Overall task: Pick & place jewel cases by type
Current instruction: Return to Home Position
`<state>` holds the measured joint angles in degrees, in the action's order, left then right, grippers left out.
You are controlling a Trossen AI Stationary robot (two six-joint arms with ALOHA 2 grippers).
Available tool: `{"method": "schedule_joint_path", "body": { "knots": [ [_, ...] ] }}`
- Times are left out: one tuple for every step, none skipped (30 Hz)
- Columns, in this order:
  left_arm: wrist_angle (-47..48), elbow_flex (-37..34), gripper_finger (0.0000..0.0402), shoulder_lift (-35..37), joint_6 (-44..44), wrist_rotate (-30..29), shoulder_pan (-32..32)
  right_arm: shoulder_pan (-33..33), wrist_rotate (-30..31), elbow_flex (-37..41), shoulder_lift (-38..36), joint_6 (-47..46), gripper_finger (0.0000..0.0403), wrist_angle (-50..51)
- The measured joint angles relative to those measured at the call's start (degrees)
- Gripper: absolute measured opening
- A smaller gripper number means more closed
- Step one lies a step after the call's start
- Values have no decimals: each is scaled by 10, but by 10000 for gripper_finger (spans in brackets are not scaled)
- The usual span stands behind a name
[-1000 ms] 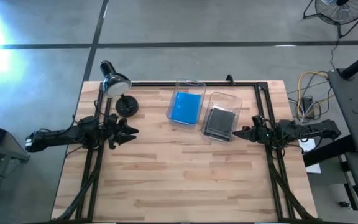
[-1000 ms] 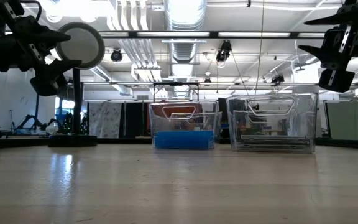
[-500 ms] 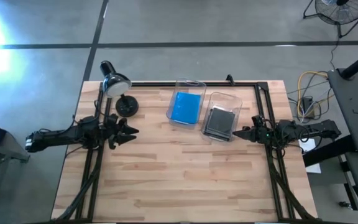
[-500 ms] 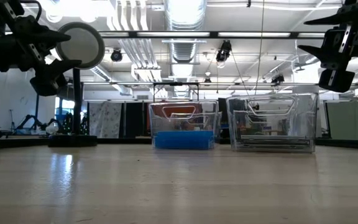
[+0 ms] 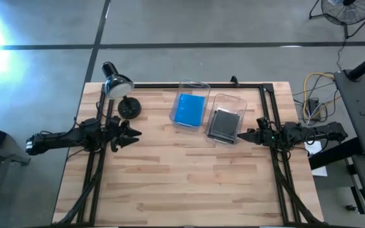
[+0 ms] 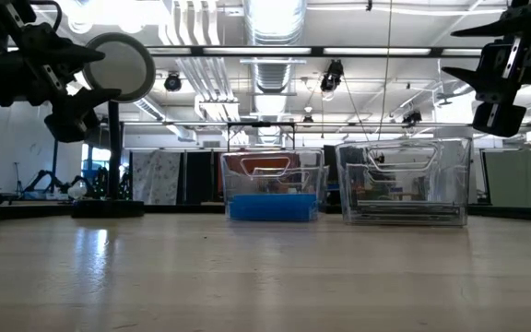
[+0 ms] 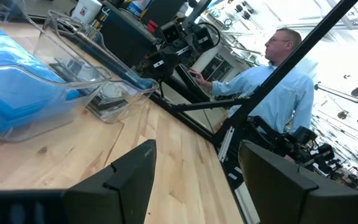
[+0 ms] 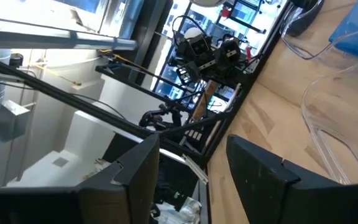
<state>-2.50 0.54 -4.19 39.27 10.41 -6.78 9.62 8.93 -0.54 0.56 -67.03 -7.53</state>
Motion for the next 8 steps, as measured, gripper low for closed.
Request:
{"method": "schedule_joint_path", "body": {
  "knots": [
    [0,0,214,0,0,0,0,0,0,0,0,0,182,0],
    [0,0,214,0,0,0,0,0,0,0,0,-1,183,0],
    [0,0,214,0,0,0,0,0,0,0,0,-2,183,0],
    [0,0,214,0,0,0,0,0,0,0,0,-3,184,0],
    [0,0,214,0,0,0,0,0,0,0,0,-2,185,0],
    [0,0,214,0,0,0,0,0,0,0,0,-1,185,0],
    [0,0,214,0,0,0,0,0,0,0,0,0,185,0],
    [0,0,213,0,0,0,0,0,0,0,0,-1,185,0]
  ]
}}
